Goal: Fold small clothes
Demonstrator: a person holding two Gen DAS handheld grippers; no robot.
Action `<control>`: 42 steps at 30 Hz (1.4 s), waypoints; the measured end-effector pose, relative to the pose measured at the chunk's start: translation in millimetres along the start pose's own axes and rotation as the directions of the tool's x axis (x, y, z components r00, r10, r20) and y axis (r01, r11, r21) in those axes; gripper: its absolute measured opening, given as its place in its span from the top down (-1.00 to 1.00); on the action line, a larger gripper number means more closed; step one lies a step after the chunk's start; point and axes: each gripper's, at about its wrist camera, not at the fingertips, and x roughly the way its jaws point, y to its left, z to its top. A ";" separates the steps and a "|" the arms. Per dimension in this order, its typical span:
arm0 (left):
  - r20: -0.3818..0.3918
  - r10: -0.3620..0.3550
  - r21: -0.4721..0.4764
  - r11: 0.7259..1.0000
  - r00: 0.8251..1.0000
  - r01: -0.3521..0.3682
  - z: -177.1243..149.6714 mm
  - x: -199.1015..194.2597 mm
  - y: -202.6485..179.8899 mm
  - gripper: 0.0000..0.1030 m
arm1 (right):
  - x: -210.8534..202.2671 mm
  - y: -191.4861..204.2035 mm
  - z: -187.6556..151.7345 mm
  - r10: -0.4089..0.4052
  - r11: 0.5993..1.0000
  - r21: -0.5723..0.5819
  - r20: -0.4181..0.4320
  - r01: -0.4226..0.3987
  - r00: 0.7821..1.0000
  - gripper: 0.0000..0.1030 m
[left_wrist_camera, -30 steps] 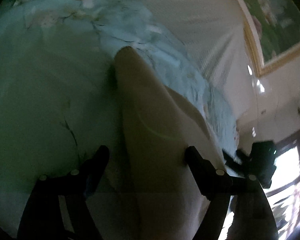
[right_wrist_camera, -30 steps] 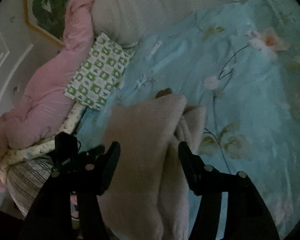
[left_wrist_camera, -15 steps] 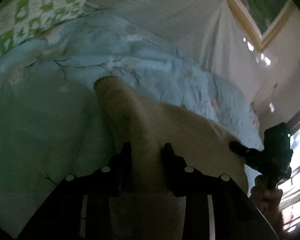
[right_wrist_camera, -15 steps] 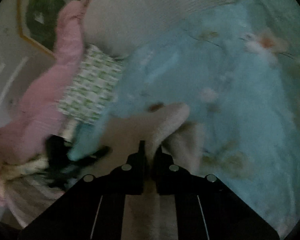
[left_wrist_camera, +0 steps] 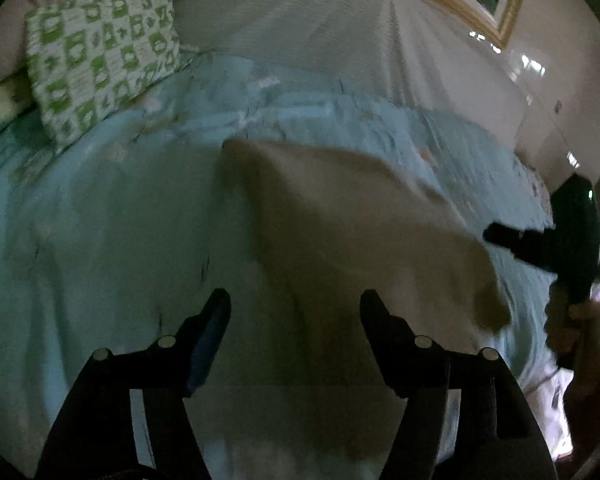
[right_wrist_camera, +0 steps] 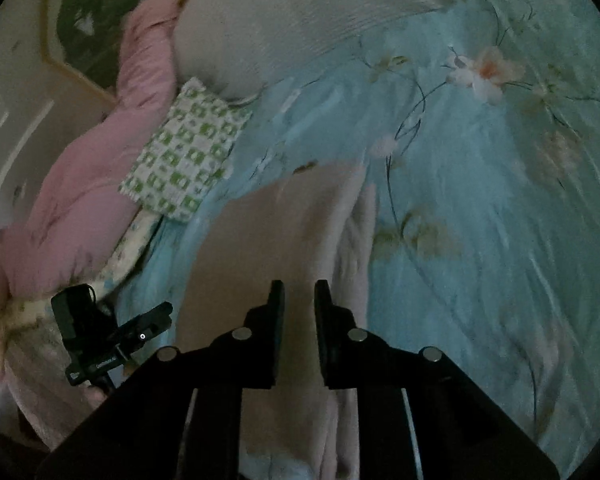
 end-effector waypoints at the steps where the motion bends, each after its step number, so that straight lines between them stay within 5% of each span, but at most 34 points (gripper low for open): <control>1: -0.009 -0.006 -0.003 1.000 1.000 0.005 -10.6 -4.2 -1.8 -0.39 | -4.1 1.9 -5.5 -0.009 1.000 -0.009 -0.002 0.009 1.000 0.68; 5: -0.031 -0.047 -0.009 0.999 0.998 0.047 -56.0 -21.3 -11.3 -0.57 | -17.8 6.1 -40.1 -0.064 0.996 -0.069 -0.016 0.063 0.998 0.66; 7: -0.021 -0.076 0.002 0.997 0.997 0.076 -72.3 -28.2 -17.9 -0.61 | -21.9 6.2 -51.5 -0.088 0.992 -0.088 -0.013 0.086 0.996 0.42; 9: -0.018 -0.042 0.019 0.999 0.999 0.042 -84.1 -28.3 -25.9 -0.61 | -28.9 3.9 -61.3 -0.098 0.991 -0.095 0.005 0.098 0.995 0.20; 17: -0.004 0.099 0.092 0.991 0.995 -0.098 -89.6 -2.3 -48.9 -0.58 | -35.6 7.6 -72.9 -0.107 0.989 -0.095 0.047 0.111 0.993 0.19; 20: 0.016 0.129 0.087 0.988 0.992 -0.130 -86.4 3.1 -51.5 -0.32 | -31.3 12.5 -76.3 -0.122 0.984 -0.121 0.049 0.127 0.991 0.19; 25: -0.012 0.099 0.027 0.995 0.995 -0.099 -83.4 15.2 -41.2 0.60 | -14.6 14.6 -79.7 -0.144 0.975 -0.165 0.022 0.146 0.989 0.19; 26: -0.024 0.089 0.018 0.996 0.996 -0.088 -84.3 19.5 -39.4 0.65 | -11.0 13.9 -80.1 -0.151 0.974 -0.168 0.020 0.152 0.988 0.21; 28: -0.016 0.097 0.024 0.995 0.995 -0.096 -86.0 20.1 -41.7 0.72 | -5.9 12.3 -80.9 -0.178 0.968 -0.178 0.012 0.177 0.984 0.85; 33: -0.006 0.084 0.054 0.995 0.996 -0.084 -83.7 11.2 -44.2 0.77 | -32.4 10.4 -72.4 -0.160 0.972 -0.163 0.054 0.166 0.986 0.86; 38: -0.037 0.071 0.038 0.997 0.997 -0.070 -88.1 26.2 -39.8 0.78 | -8.1 -18.2 -80.9 -0.253 0.959 -0.146 -0.059 0.243 0.966 0.87; 42: -0.064 0.032 0.016 0.999 0.997 -0.031 -88.8 21.1 -33.9 0.76 | -9.0 -18.5 -83.5 -0.252 0.961 -0.131 -0.046 0.244 0.967 0.85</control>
